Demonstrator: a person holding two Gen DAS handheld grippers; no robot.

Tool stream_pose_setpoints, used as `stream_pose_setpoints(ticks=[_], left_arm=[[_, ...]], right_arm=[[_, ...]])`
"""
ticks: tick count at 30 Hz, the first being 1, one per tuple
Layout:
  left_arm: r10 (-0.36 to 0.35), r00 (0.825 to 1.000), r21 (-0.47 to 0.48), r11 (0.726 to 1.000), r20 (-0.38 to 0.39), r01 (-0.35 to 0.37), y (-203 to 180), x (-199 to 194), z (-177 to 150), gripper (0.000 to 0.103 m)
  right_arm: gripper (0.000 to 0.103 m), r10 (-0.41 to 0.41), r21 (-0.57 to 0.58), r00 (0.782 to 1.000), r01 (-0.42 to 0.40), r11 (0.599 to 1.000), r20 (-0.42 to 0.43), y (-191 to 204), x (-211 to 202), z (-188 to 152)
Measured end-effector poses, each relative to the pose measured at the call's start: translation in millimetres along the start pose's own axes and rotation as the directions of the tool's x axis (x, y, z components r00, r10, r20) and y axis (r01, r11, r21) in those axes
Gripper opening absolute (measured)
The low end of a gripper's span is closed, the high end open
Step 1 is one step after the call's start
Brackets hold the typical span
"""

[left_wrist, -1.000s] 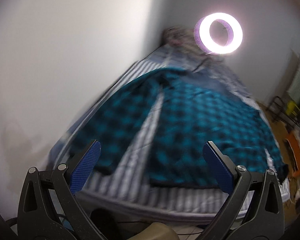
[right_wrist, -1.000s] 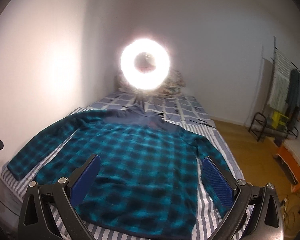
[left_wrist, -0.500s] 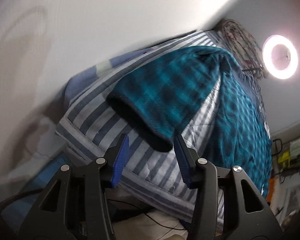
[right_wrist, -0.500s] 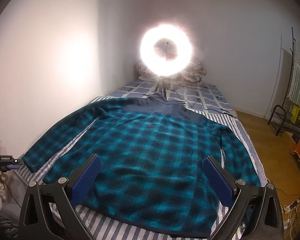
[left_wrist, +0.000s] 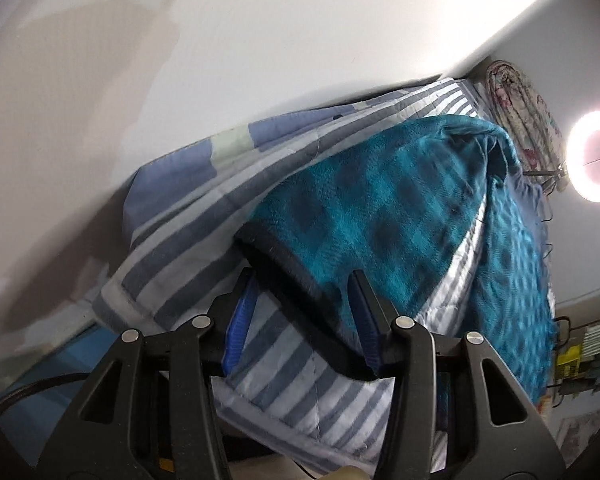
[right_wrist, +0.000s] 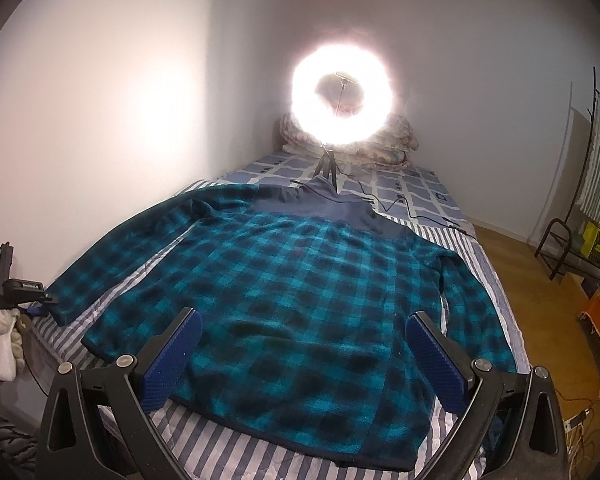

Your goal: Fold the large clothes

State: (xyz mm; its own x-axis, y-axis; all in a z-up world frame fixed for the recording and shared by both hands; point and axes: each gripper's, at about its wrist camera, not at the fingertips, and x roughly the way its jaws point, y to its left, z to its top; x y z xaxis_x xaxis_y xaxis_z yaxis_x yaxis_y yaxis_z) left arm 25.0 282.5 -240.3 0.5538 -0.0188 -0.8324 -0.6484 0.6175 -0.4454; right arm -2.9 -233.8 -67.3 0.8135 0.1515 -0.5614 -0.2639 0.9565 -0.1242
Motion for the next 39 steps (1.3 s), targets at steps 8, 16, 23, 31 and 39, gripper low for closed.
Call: stream_pose_setpoints(ticks=[8, 16, 23, 31, 39], left_arm=[[0.0, 0.995, 0.245, 0.969, 0.097, -0.024, -54, -10, -3, 0.008], [-0.115, 0.977, 0.587, 0.809, 0.179, -0.012, -157, -63, -28, 0.007], [-0.184, 0.974, 0.675, 0.736, 0.13, 0.049, -188, -73, -55, 0.007], [-0.232, 0.971, 0.727, 0.676, 0.055, 0.12, -195, -75, -80, 0.007], [-0.24, 0.97, 0.798, 0.578, -0.036, 0.173, -207, -68, -115, 0.007]], right_arm=[[0.103, -0.004, -0.01, 0.999, 0.004, 1.0, -0.038, 1, 7, -4], [0.089, 0.14, 0.067, 0.976, -0.131, 0.989, -0.164, -9, 52, 7], [0.066, 0.387, 0.295, 0.877, -0.304, 0.906, -0.284, -13, 163, 55], [0.066, 0.498, 0.313, 0.801, -0.404, 0.86, -0.334, 60, 272, 124], [0.077, 0.581, 0.383, 0.732, -0.453, 0.805, -0.356, 137, 355, 178]])
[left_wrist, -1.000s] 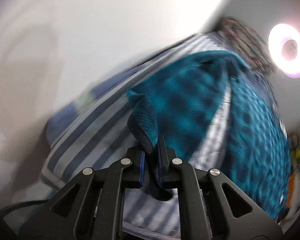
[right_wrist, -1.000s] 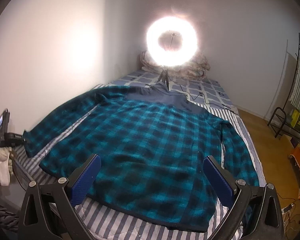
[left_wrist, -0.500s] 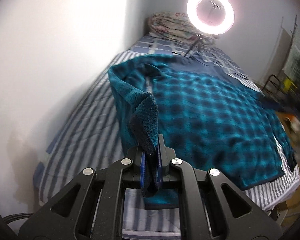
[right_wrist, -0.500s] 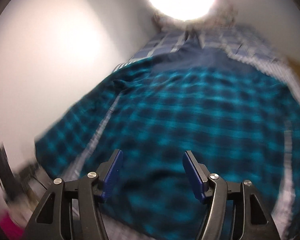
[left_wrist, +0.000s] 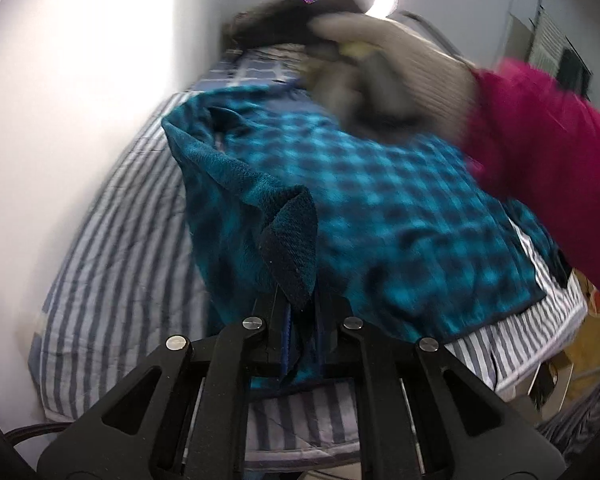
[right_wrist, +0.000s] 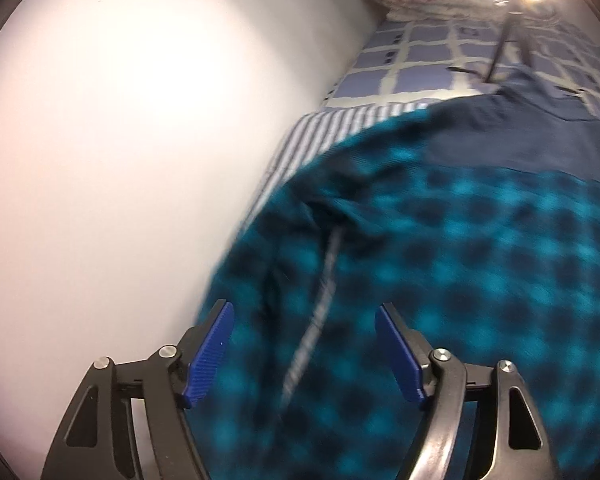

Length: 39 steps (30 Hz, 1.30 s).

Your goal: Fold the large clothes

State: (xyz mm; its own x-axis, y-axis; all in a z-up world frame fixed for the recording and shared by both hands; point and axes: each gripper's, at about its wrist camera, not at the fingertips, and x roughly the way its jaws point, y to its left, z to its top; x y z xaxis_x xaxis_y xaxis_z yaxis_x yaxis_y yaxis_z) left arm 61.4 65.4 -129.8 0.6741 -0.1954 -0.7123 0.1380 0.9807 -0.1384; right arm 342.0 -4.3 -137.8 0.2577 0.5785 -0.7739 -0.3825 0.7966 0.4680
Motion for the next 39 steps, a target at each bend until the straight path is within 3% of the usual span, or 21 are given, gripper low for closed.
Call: stream_pose_setpoints(ticks=[4, 10, 15, 16, 17, 19, 22, 26, 33, 34, 36, 37, 38, 39], left_arm=[[-0.01, 1.0, 0.033, 0.999, -0.02, 0.011, -5, 5, -4, 0.007], [-0.009, 0.999, 0.052, 0.999, -0.033, 0.011, -1, 8, -5, 0.007], [-0.019, 0.998, 0.052, 0.998, -0.062, 0.022, 1, 14, -5, 0.007], [-0.019, 0.998, 0.052, 0.998, -0.065, 0.022, 2, 14, -6, 0.007], [-0.018, 0.998, 0.052, 0.998, -0.068, 0.021, 2, 15, -7, 0.007], [-0.015, 0.997, 0.056, 0.998, -0.07, 0.019, 3, 14, -7, 0.007], [-0.009, 0.998, 0.067, 0.998, -0.066, 0.013, 5, 12, -8, 0.007], [0.005, 0.998, 0.103, 0.995, -0.062, 0.002, 2, 7, -10, 0.007], [-0.002, 0.999, 0.157, 0.987, -0.051, 0.01, -13, 3, -10, 0.007], [-0.003, 0.999, 0.161, 0.987, -0.051, 0.011, -14, 4, -11, 0.007], [-0.001, 0.999, 0.163, 0.987, -0.053, 0.009, -13, 5, -10, 0.007], [0.0, 0.998, 0.161, 0.987, -0.055, 0.008, -12, 5, -10, 0.007], [0.001, 0.998, 0.159, 0.987, -0.058, 0.008, -12, 5, -9, 0.007], [0.0, 0.998, 0.157, 0.988, -0.06, 0.009, -12, 6, -9, 0.007]], right_arm=[[0.077, 0.027, 0.034, 0.999, -0.026, 0.999, -0.03, 16, 47, 25], [0.073, -0.05, 0.012, 0.995, 0.051, 0.999, -0.084, 28, 106, 47], [0.068, -0.082, 0.023, 0.993, 0.084, 0.996, -0.088, 33, 125, 57], [0.061, -0.093, 0.016, 0.991, 0.095, 0.995, -0.091, 34, 126, 58], [0.047, -0.106, 0.001, 0.99, 0.107, 0.994, -0.096, 35, 129, 60], [0.03, -0.15, -0.055, 0.982, 0.144, 0.988, -0.116, 42, 134, 62], [0.007, -0.18, -0.106, 0.978, 0.169, 0.98, -0.108, 45, 127, 63], [0.0, -0.157, -0.1, 0.986, 0.151, 0.984, -0.064, 34, 94, 70], [0.0, -0.104, -0.034, 0.994, 0.105, 0.994, 0.014, -8, 33, 74], [0.005, -0.098, -0.031, 0.995, 0.099, 0.995, 0.024, -9, 32, 75], [0.033, -0.066, 0.003, 0.998, 0.066, 0.998, 0.014, -9, 35, 75], [0.063, -0.02, 0.026, 1.0, 0.02, 0.999, -0.003, -7, 41, 75], [0.07, 0.011, 0.032, 1.0, -0.011, 0.999, -0.009, -1, 47, 74], [0.068, 0.007, 0.009, 1.0, -0.007, 1.0, -0.015, 9, 55, 73]])
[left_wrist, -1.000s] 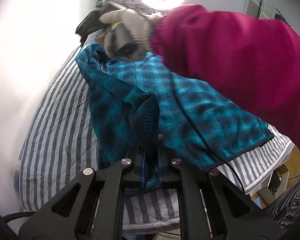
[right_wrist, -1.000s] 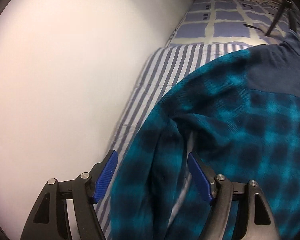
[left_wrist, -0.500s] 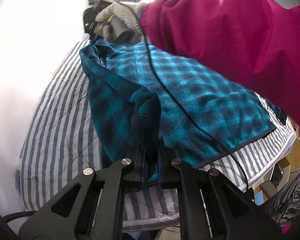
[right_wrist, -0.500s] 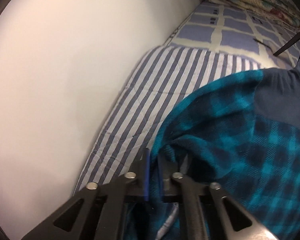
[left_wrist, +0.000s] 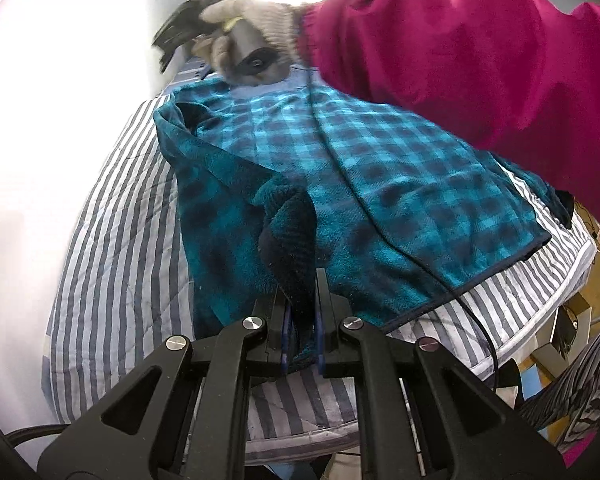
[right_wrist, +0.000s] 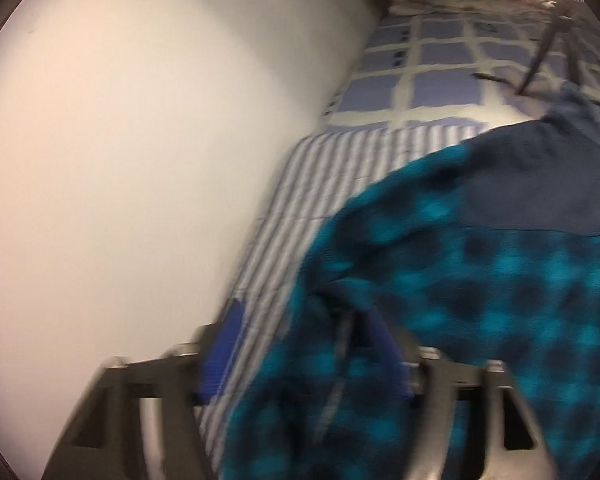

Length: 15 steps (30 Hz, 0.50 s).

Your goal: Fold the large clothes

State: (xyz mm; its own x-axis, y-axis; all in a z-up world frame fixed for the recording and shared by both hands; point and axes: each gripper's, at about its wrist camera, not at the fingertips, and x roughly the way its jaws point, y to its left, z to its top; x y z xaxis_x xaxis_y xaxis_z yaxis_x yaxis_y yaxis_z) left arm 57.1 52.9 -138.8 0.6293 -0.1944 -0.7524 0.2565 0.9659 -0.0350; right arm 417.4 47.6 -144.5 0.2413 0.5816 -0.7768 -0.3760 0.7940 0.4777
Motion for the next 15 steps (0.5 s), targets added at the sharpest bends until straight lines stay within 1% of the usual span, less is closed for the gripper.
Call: stream_pose_setpoints(ticks=[2, 3, 5, 6, 7, 8, 9, 11, 13, 15], left_arm=[[-0.001, 1.0, 0.002, 1.0, -0.001, 0.001, 0, 0, 1, 0.007], [-0.002, 1.0, 0.004, 1.0, 0.0, 0.002, 0, 0, 1, 0.007], [-0.005, 1.0, 0.008, 1.0, 0.0, 0.005, 0, 0, 1, 0.007], [-0.005, 1.0, 0.01, 1.0, 0.0, 0.005, 0, 0, 1, 0.007], [-0.003, 1.0, 0.013, 1.0, 0.0, 0.003, 0, 0, 0, 0.007], [-0.001, 1.0, 0.016, 1.0, 0.0, 0.001, 1, 0, 0, 0.007], [0.004, 1.0, 0.018, 1.0, -0.001, -0.004, 1, 1, -1, 0.007], [0.014, 1.0, 0.025, 1.0, 0.0, -0.014, 2, 1, -2, 0.007], [0.02, 1.0, 0.028, 0.999, 0.0, -0.02, 4, 1, -4, 0.007], [0.031, 0.999, 0.038, 0.999, 0.005, -0.032, 4, 0, -5, 0.007]], right_arm=[[0.056, -0.058, -0.065, 0.998, 0.056, 0.996, -0.035, 21, 19, -3], [0.054, -0.068, -0.085, 0.997, 0.064, 0.994, -0.048, 26, 26, -4], [0.043, -0.095, -0.13, 0.992, 0.084, 0.988, -0.08, 42, 44, -9], [0.04, -0.114, -0.143, 0.99, 0.1, 0.985, -0.089, 46, 51, -11], [0.029, -0.136, -0.157, 0.985, 0.119, 0.98, -0.103, 50, 60, -13], [0.01, -0.145, -0.164, 0.983, 0.125, 0.978, -0.113, 52, 66, -15], [0.001, -0.151, -0.172, 0.981, 0.129, 0.977, -0.123, 52, 71, -16], [0.0, -0.167, -0.173, 0.98, 0.146, 0.974, -0.111, 52, 68, -16], [0.0, -0.148, -0.162, 0.986, 0.134, 0.978, -0.076, 48, 52, -11], [0.0, -0.123, -0.138, 0.992, 0.117, 0.983, -0.034, 36, 28, -4]])
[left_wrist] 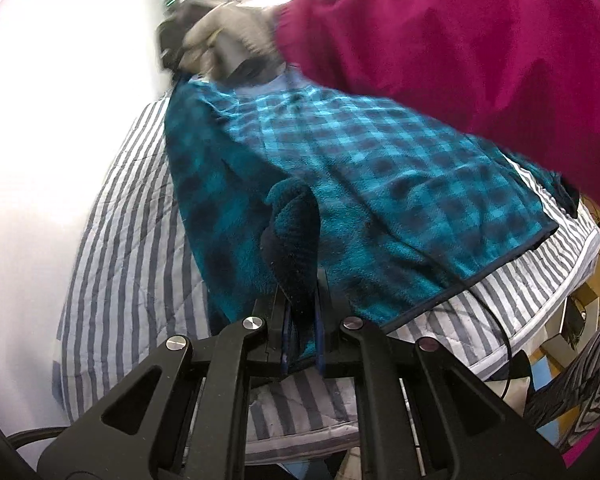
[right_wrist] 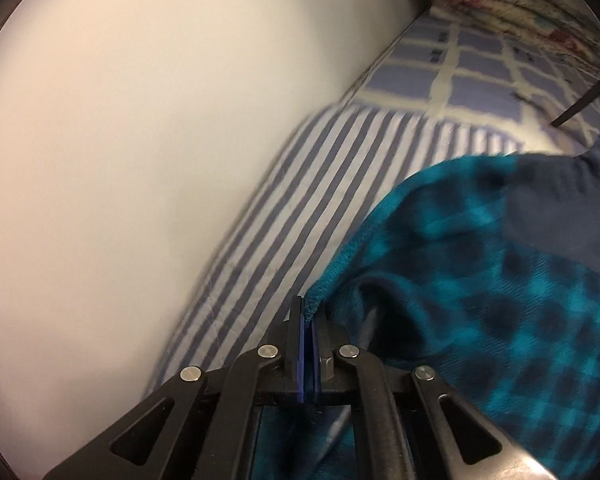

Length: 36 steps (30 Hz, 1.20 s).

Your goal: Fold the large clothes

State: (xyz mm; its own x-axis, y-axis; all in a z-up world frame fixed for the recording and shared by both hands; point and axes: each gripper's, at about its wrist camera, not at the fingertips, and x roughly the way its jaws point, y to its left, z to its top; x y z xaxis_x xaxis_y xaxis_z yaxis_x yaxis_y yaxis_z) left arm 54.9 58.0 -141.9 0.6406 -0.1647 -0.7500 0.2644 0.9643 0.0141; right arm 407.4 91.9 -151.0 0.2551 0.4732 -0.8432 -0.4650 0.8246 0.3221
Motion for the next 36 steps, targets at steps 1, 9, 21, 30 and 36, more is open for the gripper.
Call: stream_pose_setpoints(ticks=[1, 9, 21, 30, 36], left_arm=[[0.007, 1.0, 0.009, 1.0, 0.004, -0.007, -1, -1, 0, 0.007], [0.01, 1.0, 0.116, 0.993, -0.026, -0.007, -20, -1, -7, 0.007], [-0.165, 0.985, -0.032, 0.986, -0.057, 0.164, -12, -39, -15, 0.049], [-0.224, 0.969, -0.427, 0.89, -0.105, 0.159, 61, -3, -27, 0.049], [-0.26, 0.951, -0.504, 0.852, -0.166, 0.146, 65, 36, -32, 0.037]], right_arm=[[0.0, 0.013, 0.012, 1.0, -0.014, 1.0, 0.018, -8, -10, 2], [0.0, 0.071, 0.195, 0.993, -0.089, 0.977, 0.096, -124, -69, -42], [0.03, -0.135, 0.165, 0.99, 0.141, 0.976, -0.047, -168, -50, -122], [0.039, -0.124, -0.018, 0.99, 0.125, 0.992, 0.066, -132, -130, -130], [0.058, -0.062, -0.109, 0.995, 0.07, 0.992, 0.073, -95, -115, -115]])
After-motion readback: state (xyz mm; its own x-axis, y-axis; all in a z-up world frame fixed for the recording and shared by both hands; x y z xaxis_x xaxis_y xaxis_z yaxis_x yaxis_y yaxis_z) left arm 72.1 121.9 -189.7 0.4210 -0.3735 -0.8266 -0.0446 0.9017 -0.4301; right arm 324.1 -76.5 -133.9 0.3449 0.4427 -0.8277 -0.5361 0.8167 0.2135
